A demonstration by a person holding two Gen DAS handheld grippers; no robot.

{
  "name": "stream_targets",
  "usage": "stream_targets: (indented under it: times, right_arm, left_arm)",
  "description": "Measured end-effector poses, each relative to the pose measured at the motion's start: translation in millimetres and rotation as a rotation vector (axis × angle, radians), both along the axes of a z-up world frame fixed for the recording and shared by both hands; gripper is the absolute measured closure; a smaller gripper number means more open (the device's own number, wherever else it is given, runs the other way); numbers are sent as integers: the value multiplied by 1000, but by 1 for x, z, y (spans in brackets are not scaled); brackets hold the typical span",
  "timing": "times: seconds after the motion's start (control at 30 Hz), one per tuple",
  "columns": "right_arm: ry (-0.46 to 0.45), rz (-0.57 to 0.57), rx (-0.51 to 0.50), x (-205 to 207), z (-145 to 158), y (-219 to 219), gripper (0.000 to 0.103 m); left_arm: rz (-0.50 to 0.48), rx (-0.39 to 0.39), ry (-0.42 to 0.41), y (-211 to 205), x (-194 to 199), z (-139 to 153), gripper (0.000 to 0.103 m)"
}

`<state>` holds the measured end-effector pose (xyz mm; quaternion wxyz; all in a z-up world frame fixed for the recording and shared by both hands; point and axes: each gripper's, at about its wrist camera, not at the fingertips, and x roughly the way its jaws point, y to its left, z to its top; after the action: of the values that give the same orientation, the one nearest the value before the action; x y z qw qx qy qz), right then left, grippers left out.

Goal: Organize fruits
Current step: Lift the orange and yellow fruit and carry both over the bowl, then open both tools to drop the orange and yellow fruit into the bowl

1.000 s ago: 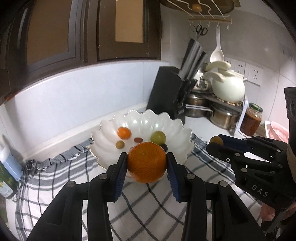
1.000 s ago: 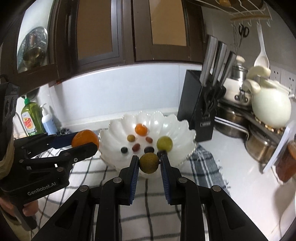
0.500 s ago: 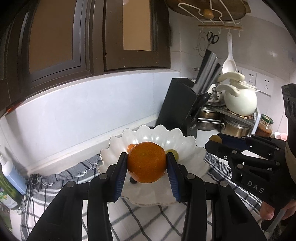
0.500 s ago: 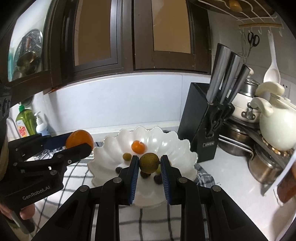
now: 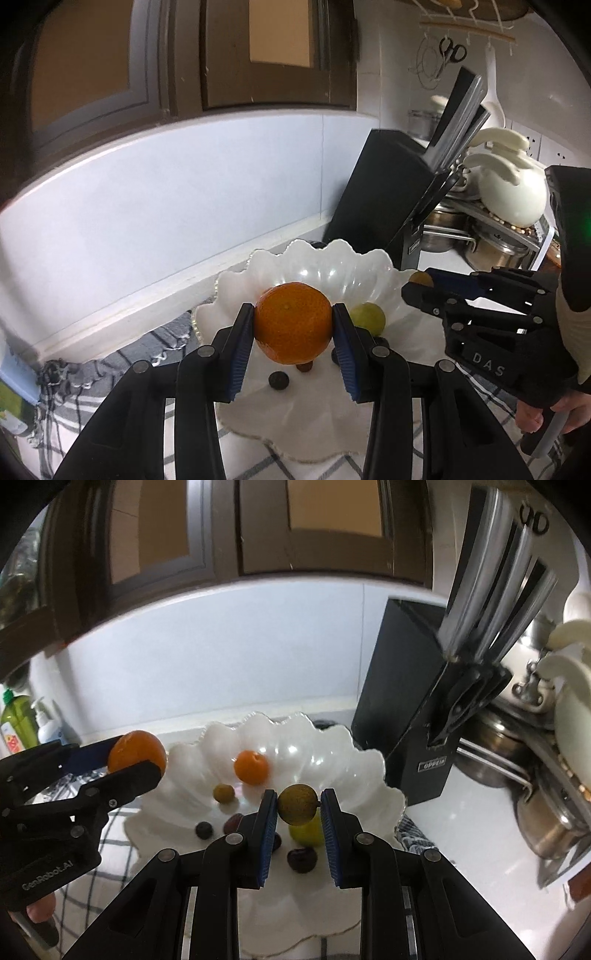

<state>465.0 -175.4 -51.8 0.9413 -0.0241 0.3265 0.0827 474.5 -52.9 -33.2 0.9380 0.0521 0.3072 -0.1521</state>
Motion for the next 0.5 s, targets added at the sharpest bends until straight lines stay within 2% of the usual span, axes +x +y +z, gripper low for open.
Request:
stream_targets:
  times: [0.27, 0.5]
  right_arm:
    - [71, -31, -4, 31, -16, -10, 78]
    - [123, -65, 2, 41, -30, -21, 77]
  left_arm:
    - [-18, 20, 101, -17, 39, -24, 61]
    - [-27, 35, 165, -32, 57, -37, 60]
